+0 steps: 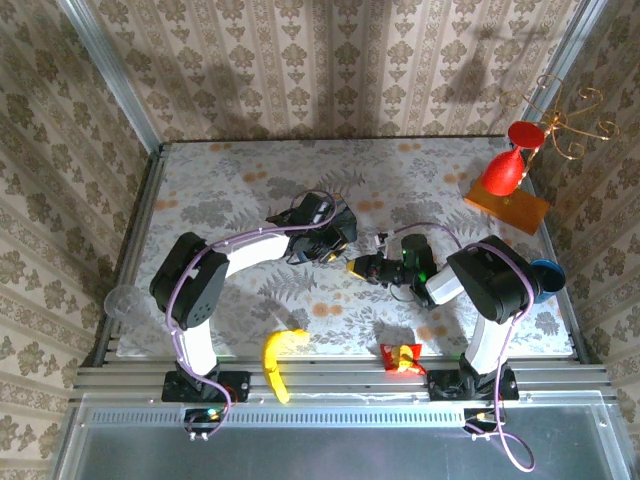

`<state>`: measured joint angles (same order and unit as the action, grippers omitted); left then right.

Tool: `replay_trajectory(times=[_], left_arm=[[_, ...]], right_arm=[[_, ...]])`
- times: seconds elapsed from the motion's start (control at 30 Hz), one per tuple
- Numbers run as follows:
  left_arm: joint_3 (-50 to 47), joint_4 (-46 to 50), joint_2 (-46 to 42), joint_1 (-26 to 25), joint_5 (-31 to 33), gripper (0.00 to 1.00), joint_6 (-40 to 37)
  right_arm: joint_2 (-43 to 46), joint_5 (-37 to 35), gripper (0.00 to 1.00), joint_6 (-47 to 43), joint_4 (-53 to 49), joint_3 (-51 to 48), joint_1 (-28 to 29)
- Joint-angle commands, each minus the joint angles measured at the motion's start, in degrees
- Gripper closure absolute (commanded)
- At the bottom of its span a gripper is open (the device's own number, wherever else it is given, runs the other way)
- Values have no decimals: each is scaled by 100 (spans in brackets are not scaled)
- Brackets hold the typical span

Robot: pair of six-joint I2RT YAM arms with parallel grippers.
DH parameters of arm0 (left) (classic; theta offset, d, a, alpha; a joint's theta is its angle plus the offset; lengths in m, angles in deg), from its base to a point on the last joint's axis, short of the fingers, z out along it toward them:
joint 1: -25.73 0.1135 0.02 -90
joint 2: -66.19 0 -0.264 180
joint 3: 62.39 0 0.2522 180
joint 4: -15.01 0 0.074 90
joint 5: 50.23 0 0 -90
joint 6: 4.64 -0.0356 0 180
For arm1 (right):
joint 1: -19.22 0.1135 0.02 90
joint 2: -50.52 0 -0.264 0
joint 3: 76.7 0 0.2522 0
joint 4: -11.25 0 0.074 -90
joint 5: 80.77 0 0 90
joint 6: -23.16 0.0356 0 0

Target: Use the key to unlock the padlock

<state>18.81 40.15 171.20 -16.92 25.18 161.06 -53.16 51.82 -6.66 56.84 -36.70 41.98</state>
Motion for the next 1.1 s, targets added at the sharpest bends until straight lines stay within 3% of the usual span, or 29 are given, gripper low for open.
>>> replay_trajectory(times=[0.0, 0.43, 1.07], left_arm=[[22, 346, -183, -137, -527, 100, -240], [182, 619, -68, -249, -570, 100, -372], [70, 370, -20, -223, -624, 100, -257]], right_arm=[[164, -65, 100, -149, 7, 332, -30], [916, -610, 100, -780, -1593, 555, -16], [922, -985, 100, -885, -1651, 722, 134]])
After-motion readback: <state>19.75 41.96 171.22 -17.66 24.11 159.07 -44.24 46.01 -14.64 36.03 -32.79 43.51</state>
